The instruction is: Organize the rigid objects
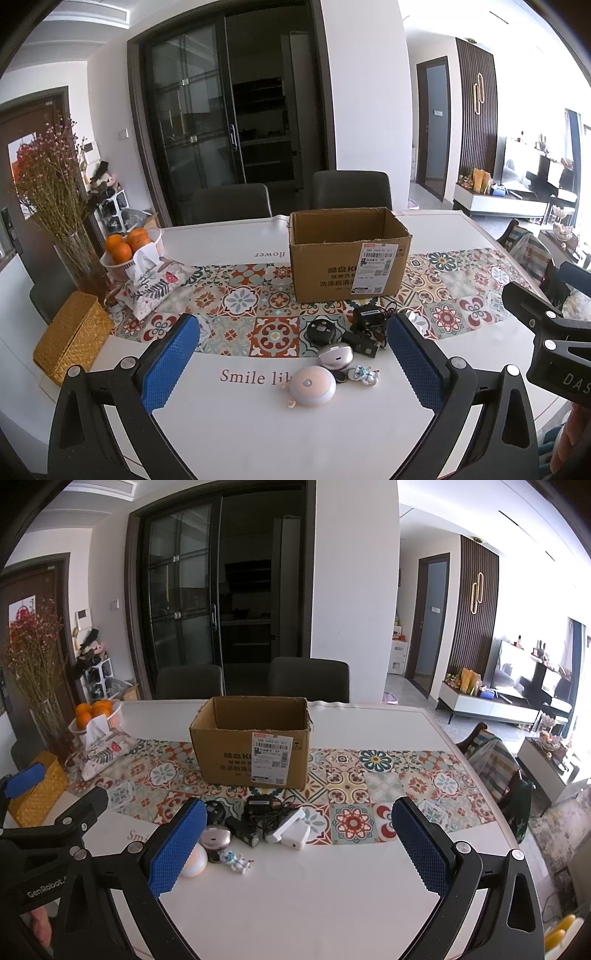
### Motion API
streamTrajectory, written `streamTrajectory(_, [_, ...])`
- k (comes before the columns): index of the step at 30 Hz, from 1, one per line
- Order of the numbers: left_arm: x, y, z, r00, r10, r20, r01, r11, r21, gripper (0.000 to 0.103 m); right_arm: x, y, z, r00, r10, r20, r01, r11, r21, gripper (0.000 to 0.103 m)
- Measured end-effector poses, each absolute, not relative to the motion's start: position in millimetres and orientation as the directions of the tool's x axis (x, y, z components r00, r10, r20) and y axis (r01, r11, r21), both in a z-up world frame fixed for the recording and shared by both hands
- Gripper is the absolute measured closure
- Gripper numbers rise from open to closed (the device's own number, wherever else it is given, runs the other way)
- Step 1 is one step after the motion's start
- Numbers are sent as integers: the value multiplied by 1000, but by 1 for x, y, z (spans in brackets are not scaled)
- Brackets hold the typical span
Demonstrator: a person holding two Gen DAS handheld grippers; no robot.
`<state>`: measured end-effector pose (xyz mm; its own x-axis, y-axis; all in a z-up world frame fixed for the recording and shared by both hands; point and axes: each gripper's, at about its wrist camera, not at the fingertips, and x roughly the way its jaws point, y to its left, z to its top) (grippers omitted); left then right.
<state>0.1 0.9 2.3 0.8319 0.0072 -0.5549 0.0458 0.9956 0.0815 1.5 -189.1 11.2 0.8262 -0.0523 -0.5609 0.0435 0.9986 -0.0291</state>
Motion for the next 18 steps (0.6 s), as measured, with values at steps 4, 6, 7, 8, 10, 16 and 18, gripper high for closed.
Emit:
streamTrajectory(4, [0, 1, 3, 833, 9, -554, 43, 996, 82, 0, 2, -188, 12, 827, -52, -560, 41, 999, -33, 2])
streamTrajectory(6, [0, 2, 3, 834, 9, -552, 44, 996, 81, 0, 2, -187, 13, 827, -54, -560, 42, 999, -34, 2])
streamTrajectory(7, [1, 3, 3, 833, 9, -553, 43, 996, 82, 0, 3, -186, 13, 826, -54, -561, 42, 999, -34, 2])
streamTrajectory(8, [0, 2, 3, 833, 10, -553, 43, 996, 82, 0, 2, -187, 13, 826, -53, -561, 43, 999, -32, 2])
streamTrajectory(10, [0, 3, 3, 833, 8, -553, 45, 996, 83, 0, 2, -187, 13, 826, -53, -561, 42, 999, -33, 2])
streamTrajectory(16, [-1, 3, 3, 834, 8, -551, 44, 996, 82, 0, 2, -187, 13, 827, -53, -559, 42, 999, -32, 2])
streamTrajectory(18, [-1, 3, 3, 834, 9, -552, 44, 996, 81, 0, 2, -186, 13, 827, -53, -560, 41, 999, -34, 2])
